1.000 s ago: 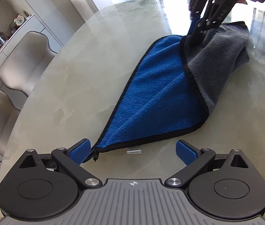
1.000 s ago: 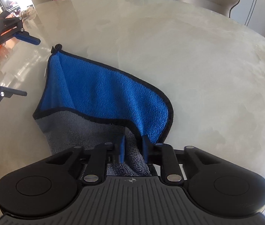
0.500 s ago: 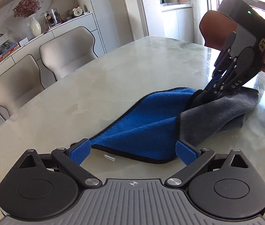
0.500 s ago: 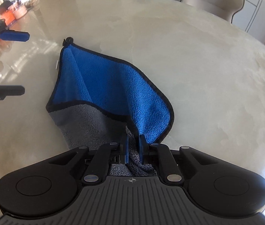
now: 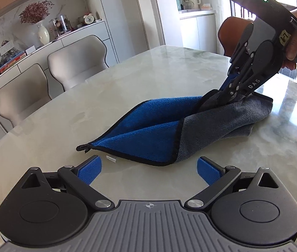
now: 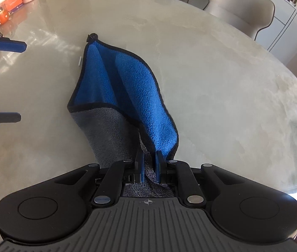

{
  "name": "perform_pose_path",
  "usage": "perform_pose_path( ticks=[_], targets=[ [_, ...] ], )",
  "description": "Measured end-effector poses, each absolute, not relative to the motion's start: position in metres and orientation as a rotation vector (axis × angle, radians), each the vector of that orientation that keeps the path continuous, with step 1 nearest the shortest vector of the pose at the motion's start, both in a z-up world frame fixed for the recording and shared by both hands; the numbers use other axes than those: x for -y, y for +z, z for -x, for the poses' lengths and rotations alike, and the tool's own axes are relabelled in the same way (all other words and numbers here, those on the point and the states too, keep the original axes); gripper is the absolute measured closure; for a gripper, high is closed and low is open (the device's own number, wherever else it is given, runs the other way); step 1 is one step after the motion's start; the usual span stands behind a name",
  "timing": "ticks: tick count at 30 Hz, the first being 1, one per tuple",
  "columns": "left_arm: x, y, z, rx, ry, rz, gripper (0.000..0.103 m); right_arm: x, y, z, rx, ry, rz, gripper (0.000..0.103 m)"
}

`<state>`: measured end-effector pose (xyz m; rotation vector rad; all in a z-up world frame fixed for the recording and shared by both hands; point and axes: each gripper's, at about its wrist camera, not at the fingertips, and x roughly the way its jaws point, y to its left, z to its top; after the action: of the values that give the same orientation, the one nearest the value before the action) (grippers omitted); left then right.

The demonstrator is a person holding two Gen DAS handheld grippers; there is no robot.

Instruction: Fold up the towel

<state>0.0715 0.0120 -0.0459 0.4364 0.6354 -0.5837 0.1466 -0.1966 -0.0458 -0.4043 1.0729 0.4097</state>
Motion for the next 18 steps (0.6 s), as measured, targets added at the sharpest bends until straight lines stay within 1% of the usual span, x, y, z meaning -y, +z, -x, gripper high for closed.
perform_pose_path(
  ticks=[8,18],
  targets=[
    [-0.013,-0.042,-0.067,-0.614,-0.59,-0.443,0.003,0.194,-0.03,-0.13,-1.041,0.38,0.407,0.092],
    [0.002,-0.048,-0.068,-0.624,-0.643,-0.505,0.003,0.215,-0.013,-0.105,-1.001,0.33,0.362,0.092]
  ],
)
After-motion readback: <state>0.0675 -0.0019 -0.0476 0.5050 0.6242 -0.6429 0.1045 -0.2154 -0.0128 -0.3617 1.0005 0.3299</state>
